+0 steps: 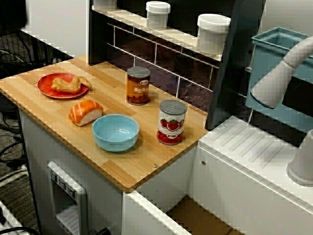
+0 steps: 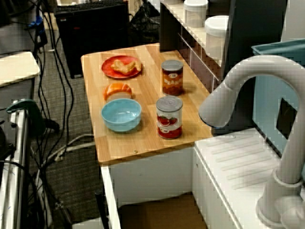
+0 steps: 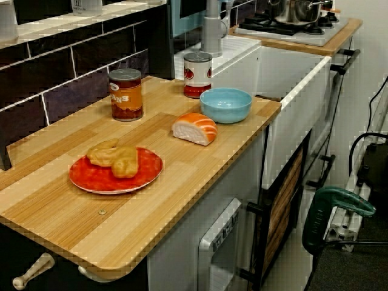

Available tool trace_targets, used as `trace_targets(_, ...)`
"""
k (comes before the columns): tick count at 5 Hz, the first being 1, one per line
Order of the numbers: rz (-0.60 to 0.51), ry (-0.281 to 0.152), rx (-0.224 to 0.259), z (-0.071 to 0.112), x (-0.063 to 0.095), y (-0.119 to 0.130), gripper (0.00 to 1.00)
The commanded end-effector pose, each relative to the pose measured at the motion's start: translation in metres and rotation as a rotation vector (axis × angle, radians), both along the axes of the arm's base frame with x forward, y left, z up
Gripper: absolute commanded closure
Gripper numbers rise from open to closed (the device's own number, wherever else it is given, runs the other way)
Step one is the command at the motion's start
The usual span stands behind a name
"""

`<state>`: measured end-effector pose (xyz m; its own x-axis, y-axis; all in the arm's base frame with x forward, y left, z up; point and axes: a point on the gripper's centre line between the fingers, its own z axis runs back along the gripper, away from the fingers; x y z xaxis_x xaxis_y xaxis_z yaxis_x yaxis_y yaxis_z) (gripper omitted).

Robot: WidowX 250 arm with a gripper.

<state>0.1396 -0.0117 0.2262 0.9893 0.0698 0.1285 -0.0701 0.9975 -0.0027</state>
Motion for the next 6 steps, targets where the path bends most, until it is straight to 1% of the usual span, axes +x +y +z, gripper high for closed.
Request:
trace_targets(1, 0.105, -0.005, 0.055, -0.031, 0.053, 0.034, 0.0)
trace_targets(2, 0.106, -0.048, 0.095, -0.053, 0.072, 0.046, 0.0)
trace_targets(3, 0.055, -0.085, 0.105, -0.063, 0.077, 0.047, 0.0)
trace_targets(4, -0.059, -0.113, 0.129, -0.074, 0.077, 0.053, 0.0)
trace_targets(5, -0.169, -0.053, 0.1, -0.079, 0.087, 0.07, 0.0)
trace_targets(6, -0.248, -0.035, 0.054, -0.084, 0.094, 0.085, 0.0)
